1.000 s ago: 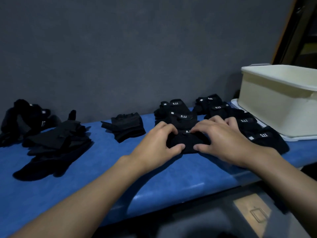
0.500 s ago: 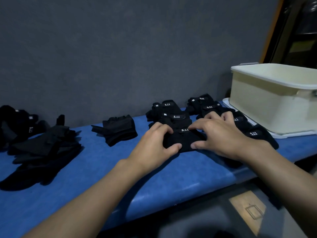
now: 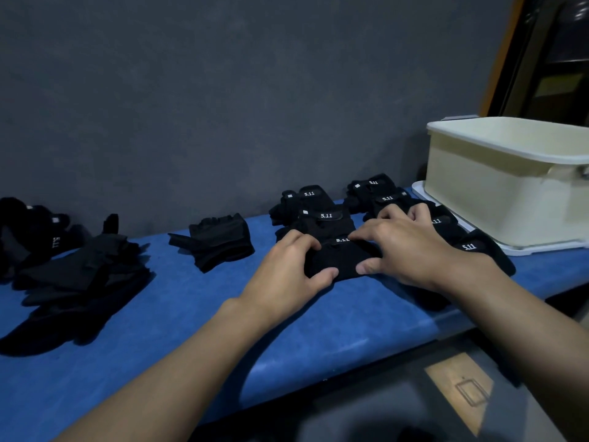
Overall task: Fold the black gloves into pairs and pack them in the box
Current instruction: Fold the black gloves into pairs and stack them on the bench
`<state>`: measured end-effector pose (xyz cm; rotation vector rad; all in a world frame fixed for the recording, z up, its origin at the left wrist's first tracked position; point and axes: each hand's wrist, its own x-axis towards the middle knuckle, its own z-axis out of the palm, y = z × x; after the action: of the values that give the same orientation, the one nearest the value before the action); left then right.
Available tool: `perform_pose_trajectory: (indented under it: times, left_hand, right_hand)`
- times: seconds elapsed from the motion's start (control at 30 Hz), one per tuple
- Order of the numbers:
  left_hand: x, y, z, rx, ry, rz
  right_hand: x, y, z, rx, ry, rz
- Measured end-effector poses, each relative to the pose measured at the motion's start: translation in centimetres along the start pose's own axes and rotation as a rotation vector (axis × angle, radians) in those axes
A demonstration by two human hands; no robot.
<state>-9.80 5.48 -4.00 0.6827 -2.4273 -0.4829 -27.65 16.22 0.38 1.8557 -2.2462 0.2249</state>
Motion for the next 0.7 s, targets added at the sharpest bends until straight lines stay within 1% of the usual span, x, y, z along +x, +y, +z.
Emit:
perform_pose_trajectory:
  times: [0.23,0.33,0.5,0.7]
  left_hand:
    - [0.0,0.1,-0.1,-0.019,-0.008,-0.015]
    - [0.2,0.3,-0.4,-0.063,-0.006,-0.042]
    - [0.3,0.6,-1.0,-0.055,0.006,-0.02]
    - [-0.3,0.9,-2.5,-0.035,0.014,0.005]
  right_hand:
    - [-0.2,0.0,0.1,0.0,0.007,0.007]
    - [-0.2,-0.1,0.1,0.003,0.011,0.023]
    - [-0.5,-0.2,-0.3,0.053,0.066,0.046]
    - [-0.5,-1.5,-1.4,0.049,0.133,0.017]
